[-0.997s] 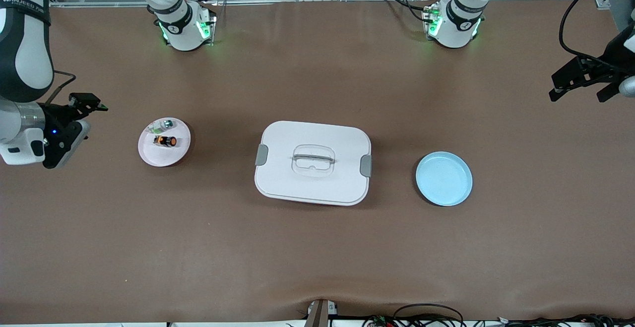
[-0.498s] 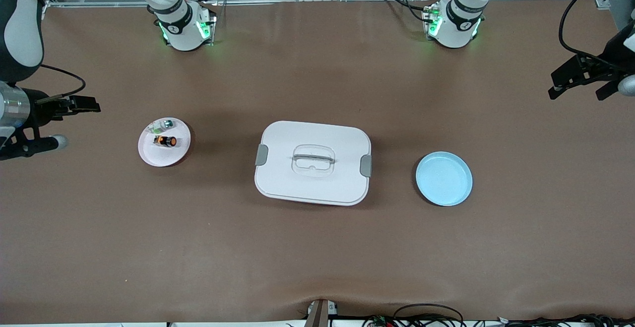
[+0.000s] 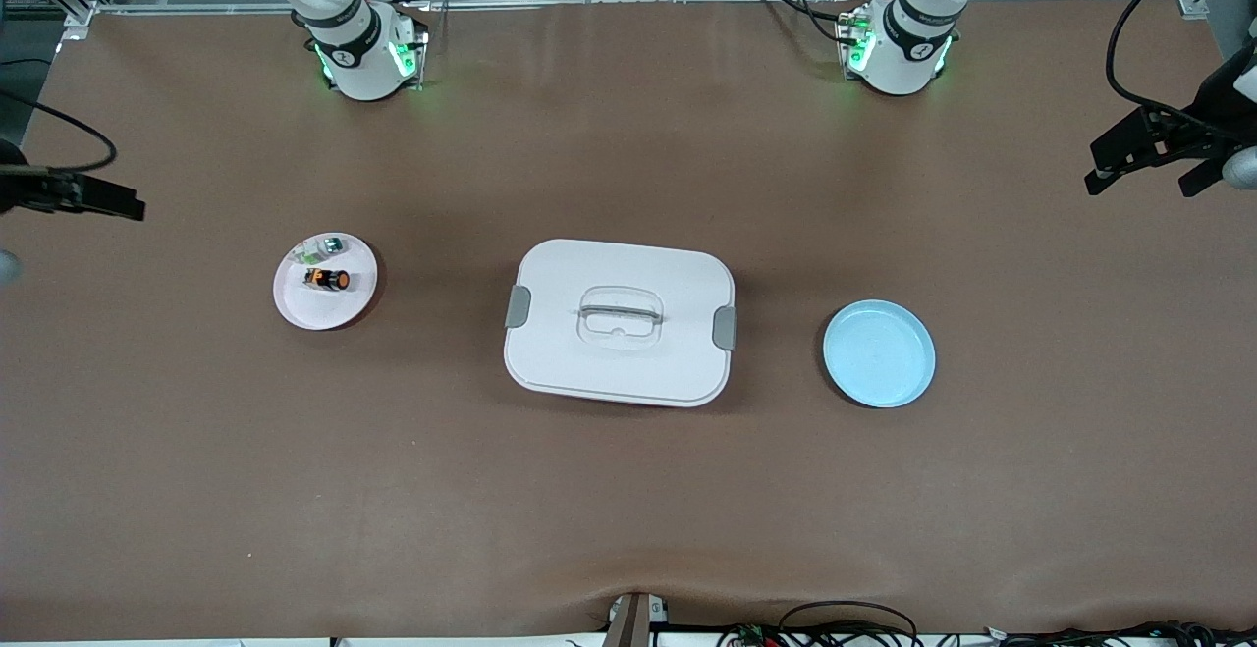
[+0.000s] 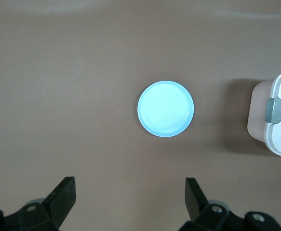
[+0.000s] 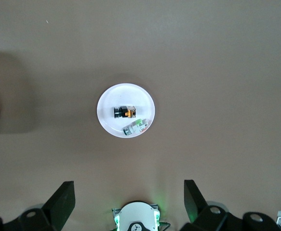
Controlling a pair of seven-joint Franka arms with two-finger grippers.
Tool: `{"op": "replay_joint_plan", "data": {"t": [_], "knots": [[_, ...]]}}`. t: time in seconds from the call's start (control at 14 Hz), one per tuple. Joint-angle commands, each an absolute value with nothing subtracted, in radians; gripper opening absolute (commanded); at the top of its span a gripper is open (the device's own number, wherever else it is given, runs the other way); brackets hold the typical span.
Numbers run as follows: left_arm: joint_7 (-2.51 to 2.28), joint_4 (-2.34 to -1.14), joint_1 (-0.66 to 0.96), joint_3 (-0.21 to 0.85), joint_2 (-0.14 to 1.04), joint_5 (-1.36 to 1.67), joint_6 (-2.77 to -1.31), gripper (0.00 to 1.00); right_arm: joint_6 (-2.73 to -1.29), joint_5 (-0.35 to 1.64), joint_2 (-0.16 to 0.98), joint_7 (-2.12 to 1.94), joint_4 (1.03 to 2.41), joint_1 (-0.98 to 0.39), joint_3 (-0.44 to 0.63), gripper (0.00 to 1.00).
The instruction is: Transfer orange switch to right arm and place
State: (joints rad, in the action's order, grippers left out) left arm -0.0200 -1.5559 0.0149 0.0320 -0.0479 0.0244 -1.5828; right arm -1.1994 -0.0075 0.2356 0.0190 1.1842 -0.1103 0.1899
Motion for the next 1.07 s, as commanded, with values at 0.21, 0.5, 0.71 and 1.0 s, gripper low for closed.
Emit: {"op": "replay_joint_plan", "data": {"t": [0.21,0.5,0.71,1.0], "knots": [[-0.003,-1.532,0.006,0.034,-0.04,0.038,-1.562,1.0,-1.157,0.164,0.241,0.038,1.144,-0.035,0.184,1.0],[-0.003,-1.532,0.006,0.034,-0.04,0.038,-1.562,1.0,-1.163,0.144,0.239,0.026,1.147,-0.035,0.186,1.0],[-0.002,-1.532,0.006,0.032,-0.04,0.038,-1.562,1.0,-1.158,0.048,0.23,0.025,1.158,-0.063,0.175,1.0],[-0.002,-1.532,0.006,0.032,-0.04,0.038,-1.562,1.0,-1.202,0.049,0.138,0.025,1.291,-0.069,0.178,1.0]]}}
